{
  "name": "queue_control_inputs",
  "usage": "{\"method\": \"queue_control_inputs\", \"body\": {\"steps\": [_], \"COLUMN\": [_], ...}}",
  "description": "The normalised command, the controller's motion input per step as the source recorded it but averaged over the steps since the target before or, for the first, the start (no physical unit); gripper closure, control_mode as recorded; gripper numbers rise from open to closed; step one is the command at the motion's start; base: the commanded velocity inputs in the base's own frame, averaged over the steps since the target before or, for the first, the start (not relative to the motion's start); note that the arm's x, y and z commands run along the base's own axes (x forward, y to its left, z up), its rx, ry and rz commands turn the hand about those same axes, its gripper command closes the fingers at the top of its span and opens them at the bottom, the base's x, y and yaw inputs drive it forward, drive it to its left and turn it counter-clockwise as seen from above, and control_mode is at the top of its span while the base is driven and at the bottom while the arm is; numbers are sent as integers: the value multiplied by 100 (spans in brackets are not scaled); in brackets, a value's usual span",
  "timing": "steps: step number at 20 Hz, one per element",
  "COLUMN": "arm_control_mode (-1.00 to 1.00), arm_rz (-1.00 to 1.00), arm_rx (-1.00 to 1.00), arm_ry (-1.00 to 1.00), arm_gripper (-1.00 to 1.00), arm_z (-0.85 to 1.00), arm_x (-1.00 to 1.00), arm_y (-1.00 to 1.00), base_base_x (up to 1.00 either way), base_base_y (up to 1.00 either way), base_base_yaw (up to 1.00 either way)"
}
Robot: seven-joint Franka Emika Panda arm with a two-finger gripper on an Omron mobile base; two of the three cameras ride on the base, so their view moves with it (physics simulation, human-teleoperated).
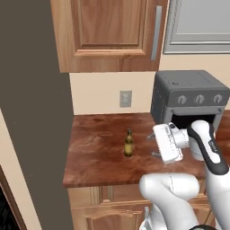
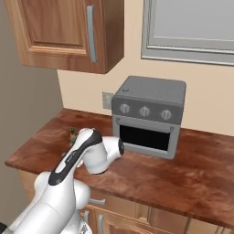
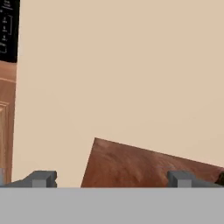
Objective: Place the drinks on the dining counter in a tight cluster.
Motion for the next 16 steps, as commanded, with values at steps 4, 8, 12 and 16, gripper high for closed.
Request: {"method": "queue_control_inputs", "body": {"steps": [4, 8, 12, 16], "arm_control_mode": [-100, -100, -100, -100], "arm_rz": [-12, -8, -1, 0], "arm_rx": [0, 0, 0, 0], "arm_ry": [-6, 0, 0, 0], "arm_gripper": [-100, -100, -100, -100], "arm_z": [-17, -15, -16, -18], "arm_x": [54, 51, 49, 48], "arm_y": [0, 0, 0, 6], "base_base_x": [0, 0, 0, 0], "base_base_y": [0, 0, 0, 0], "base_base_yaw": [0, 0, 0, 0]}}
